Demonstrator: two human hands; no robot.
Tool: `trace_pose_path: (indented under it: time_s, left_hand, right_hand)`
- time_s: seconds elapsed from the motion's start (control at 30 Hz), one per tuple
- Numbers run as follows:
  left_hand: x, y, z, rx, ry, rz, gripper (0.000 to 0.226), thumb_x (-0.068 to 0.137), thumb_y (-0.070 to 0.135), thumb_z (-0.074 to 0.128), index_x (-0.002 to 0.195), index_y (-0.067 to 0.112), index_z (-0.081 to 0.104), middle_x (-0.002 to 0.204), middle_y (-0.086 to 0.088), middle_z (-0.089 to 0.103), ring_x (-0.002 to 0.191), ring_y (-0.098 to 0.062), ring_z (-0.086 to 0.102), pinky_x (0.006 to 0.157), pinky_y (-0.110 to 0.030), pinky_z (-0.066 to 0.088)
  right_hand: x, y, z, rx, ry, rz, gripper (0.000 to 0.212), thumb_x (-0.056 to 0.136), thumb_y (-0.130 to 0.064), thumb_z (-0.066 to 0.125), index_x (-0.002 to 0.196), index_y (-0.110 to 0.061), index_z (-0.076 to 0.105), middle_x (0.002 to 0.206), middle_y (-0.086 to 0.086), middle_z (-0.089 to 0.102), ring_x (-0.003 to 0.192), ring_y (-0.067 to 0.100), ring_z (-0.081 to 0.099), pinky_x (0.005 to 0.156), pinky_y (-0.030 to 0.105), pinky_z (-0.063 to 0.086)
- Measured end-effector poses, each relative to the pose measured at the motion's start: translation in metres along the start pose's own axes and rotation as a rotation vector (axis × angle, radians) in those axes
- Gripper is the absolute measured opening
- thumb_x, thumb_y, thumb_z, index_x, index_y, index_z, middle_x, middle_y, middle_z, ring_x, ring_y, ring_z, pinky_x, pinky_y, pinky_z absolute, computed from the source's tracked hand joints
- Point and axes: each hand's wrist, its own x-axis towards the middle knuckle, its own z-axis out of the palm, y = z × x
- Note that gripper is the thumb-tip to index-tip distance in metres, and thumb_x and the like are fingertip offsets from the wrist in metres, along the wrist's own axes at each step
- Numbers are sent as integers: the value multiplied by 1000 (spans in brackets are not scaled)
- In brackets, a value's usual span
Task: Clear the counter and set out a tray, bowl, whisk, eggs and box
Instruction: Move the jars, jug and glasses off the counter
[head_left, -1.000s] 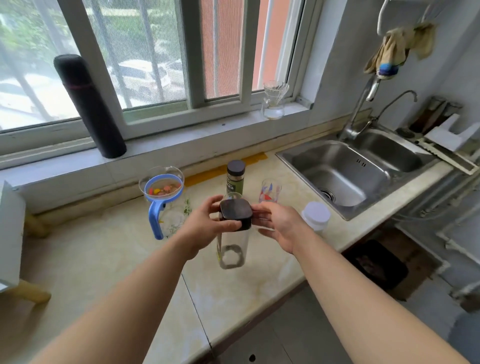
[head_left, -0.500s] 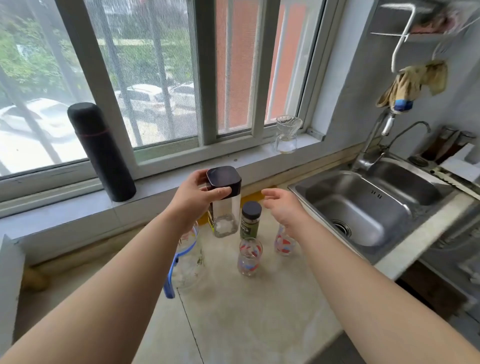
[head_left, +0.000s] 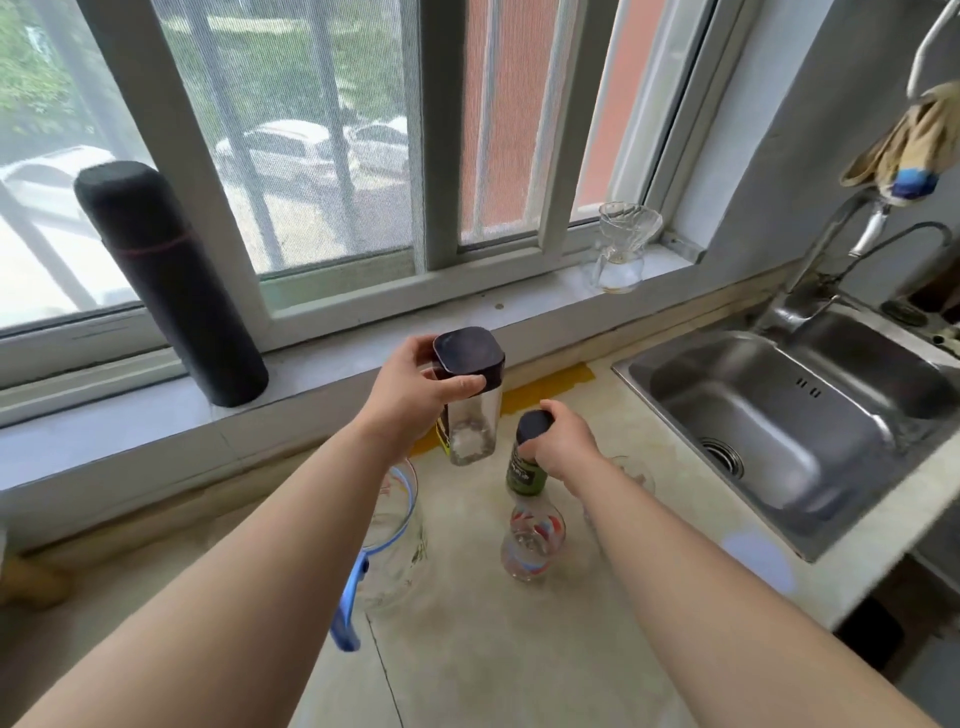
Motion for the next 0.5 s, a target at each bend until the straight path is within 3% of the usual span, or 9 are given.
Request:
trace_pose_path:
  time_s: [0.27,0.5]
  left_hand:
    - [-5,-5,-6,0,40,-12,66,70,9,83,127,16,51,117,2,63,108,-17,63,90,-31,50]
    - [-45,19,-10,-52,100,54,65,72,8,81,128,16,48,123,-2,61,111,-18,61,77,-23,50]
  right_hand:
    - [-5,1,-7,80,89,-3,63,82,-9,70,137,-16,41,134,10,51,121,32,51,96,40,51]
    - [-40,-17,-36,226,194,-104,69,76,-12,75,136,-12,43,128,10,53,108,25,53,88,34,50]
